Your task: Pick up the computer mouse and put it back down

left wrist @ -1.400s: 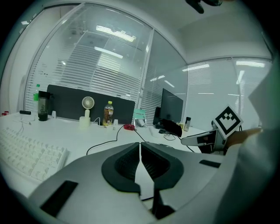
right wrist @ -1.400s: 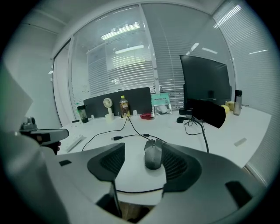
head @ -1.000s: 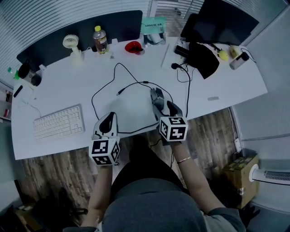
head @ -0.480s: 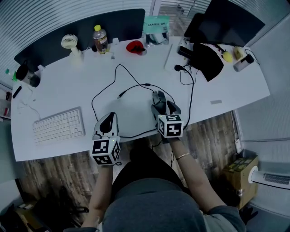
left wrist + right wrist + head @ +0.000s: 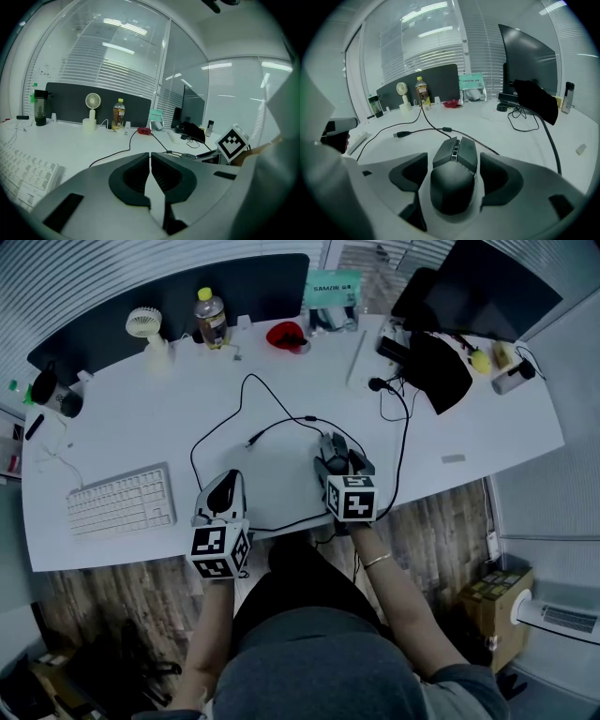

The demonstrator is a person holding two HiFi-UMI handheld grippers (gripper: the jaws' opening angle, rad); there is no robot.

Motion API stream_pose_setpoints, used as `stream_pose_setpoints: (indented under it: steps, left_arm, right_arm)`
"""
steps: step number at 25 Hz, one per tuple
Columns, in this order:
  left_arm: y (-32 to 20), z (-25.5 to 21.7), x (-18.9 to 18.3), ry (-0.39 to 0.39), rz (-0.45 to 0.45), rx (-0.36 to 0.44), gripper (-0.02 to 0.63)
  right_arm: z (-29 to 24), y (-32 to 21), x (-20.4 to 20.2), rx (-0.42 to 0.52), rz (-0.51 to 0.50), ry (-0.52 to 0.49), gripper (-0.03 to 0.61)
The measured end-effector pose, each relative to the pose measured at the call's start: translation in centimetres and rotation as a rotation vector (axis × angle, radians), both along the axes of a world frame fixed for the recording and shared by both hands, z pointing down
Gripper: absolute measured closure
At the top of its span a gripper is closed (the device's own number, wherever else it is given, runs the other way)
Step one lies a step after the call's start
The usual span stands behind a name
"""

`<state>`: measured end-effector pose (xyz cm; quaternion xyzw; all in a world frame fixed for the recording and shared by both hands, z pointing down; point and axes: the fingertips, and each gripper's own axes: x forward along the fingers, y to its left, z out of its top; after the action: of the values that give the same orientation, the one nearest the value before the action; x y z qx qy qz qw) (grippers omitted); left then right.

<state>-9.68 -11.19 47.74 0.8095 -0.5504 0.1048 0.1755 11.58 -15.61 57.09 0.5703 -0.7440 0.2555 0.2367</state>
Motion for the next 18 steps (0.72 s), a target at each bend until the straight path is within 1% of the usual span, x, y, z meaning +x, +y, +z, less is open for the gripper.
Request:
stream_pose_setpoints:
  steps: [5,13,18]
  left_arm:
    - [-0.6,0.2,0.3,-0.001,-0.006,-0.008,0.583]
    - [-1.3,0.8,0.8,-0.004,-0.009,-0.021,0.583]
    - [-1.5,0.9,1.0,-0.006,-0.012,-0.025,0.583]
  right_arm:
    - [0.6,-0.2,0.3,-0.023,0.023,-0.003,0.247]
    - [1.3,-0.4,0.4,-0.050,0.050,0.075,0.253]
    - [1.3,-0.4,0.5,-0.054,0.050,0.087,0.245]
